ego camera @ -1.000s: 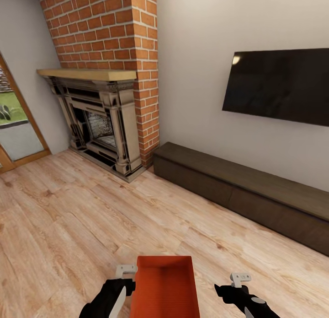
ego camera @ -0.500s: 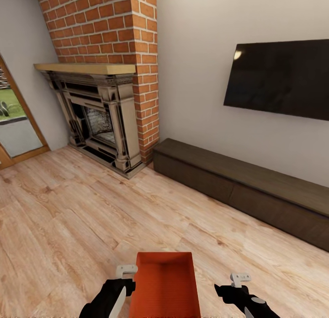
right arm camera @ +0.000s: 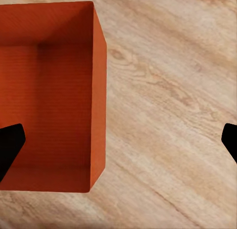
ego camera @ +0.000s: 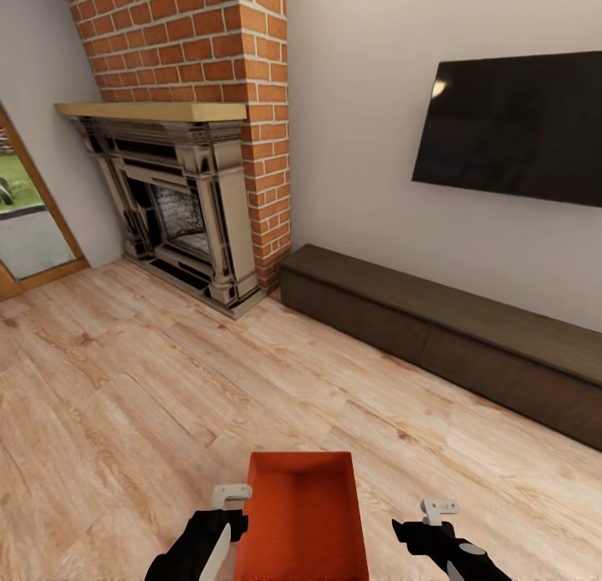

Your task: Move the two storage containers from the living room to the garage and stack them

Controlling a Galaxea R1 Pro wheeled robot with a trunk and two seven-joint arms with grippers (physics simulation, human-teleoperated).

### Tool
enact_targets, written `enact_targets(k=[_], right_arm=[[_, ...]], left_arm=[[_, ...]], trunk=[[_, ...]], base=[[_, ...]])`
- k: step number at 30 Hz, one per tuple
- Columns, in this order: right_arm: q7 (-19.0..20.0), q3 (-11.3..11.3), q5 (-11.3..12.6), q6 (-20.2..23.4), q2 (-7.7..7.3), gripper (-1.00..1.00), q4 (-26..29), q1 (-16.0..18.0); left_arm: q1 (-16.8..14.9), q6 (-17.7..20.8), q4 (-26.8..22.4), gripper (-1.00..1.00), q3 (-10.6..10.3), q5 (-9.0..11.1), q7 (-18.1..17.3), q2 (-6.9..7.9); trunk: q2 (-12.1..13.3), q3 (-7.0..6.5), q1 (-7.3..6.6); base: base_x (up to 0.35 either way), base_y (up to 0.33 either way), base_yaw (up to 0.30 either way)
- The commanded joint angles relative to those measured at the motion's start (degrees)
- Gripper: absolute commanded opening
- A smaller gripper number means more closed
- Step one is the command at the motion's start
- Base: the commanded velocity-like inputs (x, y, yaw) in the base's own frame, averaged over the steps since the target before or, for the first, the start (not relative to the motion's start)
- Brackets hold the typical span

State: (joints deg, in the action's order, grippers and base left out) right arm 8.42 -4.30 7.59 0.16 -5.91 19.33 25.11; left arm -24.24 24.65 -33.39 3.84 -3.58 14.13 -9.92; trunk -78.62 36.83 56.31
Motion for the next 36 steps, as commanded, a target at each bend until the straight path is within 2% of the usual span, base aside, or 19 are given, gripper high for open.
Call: enact_targets(k=[1, 4, 16, 19, 23, 36], right_arm=[[0.02, -0.44, 0.58, 0.02, -0.07, 1.0, 0.01, 0.03], [0.02, -0.5, 0.57, 0.02, -0.04, 1.0, 0.01, 0.03], [0.7, -0.57, 0.36, 0.02, 0.37, 1.0, 0.38, 0.03], [5.14, -0.48, 0.4, 0.13, 0.44, 1.0, 0.64, 0.03], [7.41, -0.32, 0.45, 0.18, 0.46, 1.0, 0.66, 0.03], [7.44, -0.1, 0.52, 0.11, 0.41, 1.0, 0.6, 0.03]], left_arm=[[-0.03, 0.31, -0.1, 1.0, 0.29, -0.37, -0.08, -0.08], [-0.02, 0.3, -0.1, 1.0, 0.29, -0.37, -0.21, -0.08], [-0.02, 0.14, -0.1, 1.0, 0.27, -0.29, -0.58, -0.08], [-0.03, 0.11, -0.1, 1.0, 0.29, -0.28, -0.59, -0.08], [-0.03, 0.06, -0.1, 1.0, 0.29, -0.28, -0.59, -0.08], [-0.03, 0.05, -0.1, 1.0, 0.29, -0.28, -0.59, -0.08]], trunk=[[-0.44, 0.33, 0.22], [-1.25, 0.91, 0.66], [-1.25, 1.01, 0.66], [-1.25, 1.01, 0.66], [-1.25, 1.01, 0.66], [-1.25, 1.01, 0.66]], base=[[0.0, 0.0, 0.0], [0.0, 0.0, 0.0], [0.0, 0.0, 0.0], [0.0, 0.0, 0.0], [0.0, 0.0, 0.0], [0.0, 0.0, 0.0]])
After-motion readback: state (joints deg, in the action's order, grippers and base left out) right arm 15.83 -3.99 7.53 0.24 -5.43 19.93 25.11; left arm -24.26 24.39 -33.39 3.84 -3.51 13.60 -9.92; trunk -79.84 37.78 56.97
